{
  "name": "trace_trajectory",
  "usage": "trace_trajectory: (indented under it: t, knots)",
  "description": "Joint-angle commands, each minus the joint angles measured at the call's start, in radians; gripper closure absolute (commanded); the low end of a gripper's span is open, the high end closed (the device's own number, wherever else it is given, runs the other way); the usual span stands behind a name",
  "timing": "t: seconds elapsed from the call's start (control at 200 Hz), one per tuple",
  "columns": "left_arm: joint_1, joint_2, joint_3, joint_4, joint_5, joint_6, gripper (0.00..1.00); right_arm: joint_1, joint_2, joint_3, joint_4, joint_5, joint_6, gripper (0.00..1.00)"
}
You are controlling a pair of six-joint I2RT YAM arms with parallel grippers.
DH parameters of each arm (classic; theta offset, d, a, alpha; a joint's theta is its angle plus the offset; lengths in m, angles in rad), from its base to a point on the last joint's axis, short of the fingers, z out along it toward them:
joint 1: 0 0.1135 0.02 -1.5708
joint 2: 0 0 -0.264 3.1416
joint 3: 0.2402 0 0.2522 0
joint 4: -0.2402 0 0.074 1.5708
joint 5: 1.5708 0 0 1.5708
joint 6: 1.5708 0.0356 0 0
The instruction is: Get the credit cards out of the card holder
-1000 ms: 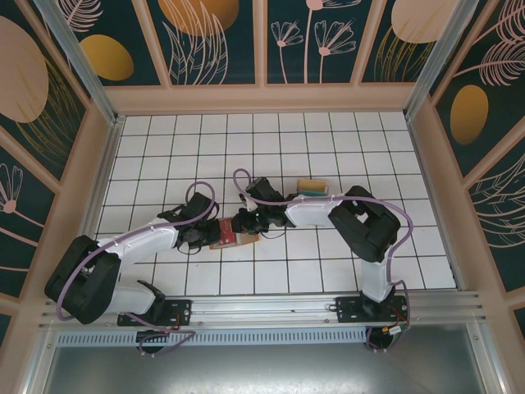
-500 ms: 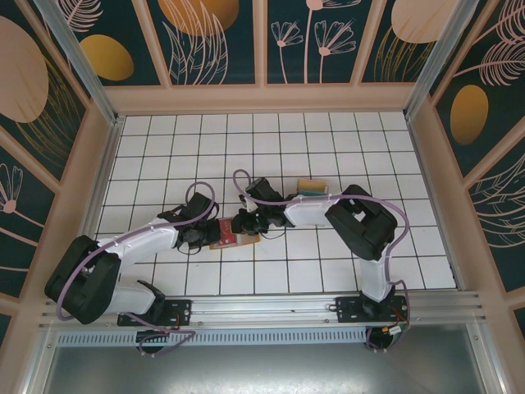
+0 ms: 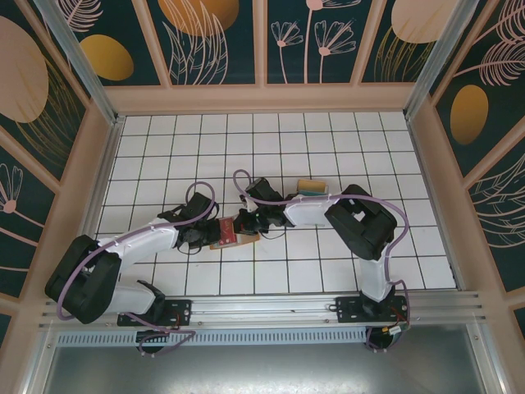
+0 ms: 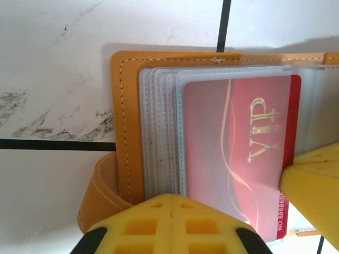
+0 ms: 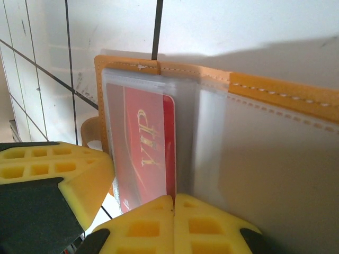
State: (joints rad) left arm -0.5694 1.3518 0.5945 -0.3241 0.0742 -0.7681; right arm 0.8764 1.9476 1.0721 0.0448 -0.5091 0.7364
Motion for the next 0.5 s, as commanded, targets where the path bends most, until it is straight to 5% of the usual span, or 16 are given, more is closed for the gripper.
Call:
trace_trajectory:
  t: [0.0, 0.495]
  knots:
    - [0.004, 0.027, -0.006, -0.017, 0.000, -0.014, 1.00, -0.007, 0.002, 0.010, -0.022, 0.010, -0.010, 1.00]
    - [0.005, 0.060, 0.001, -0.059, -0.041, -0.020, 1.00, -0.040, -0.070, -0.081, -0.013, 0.025, -0.002, 1.00]
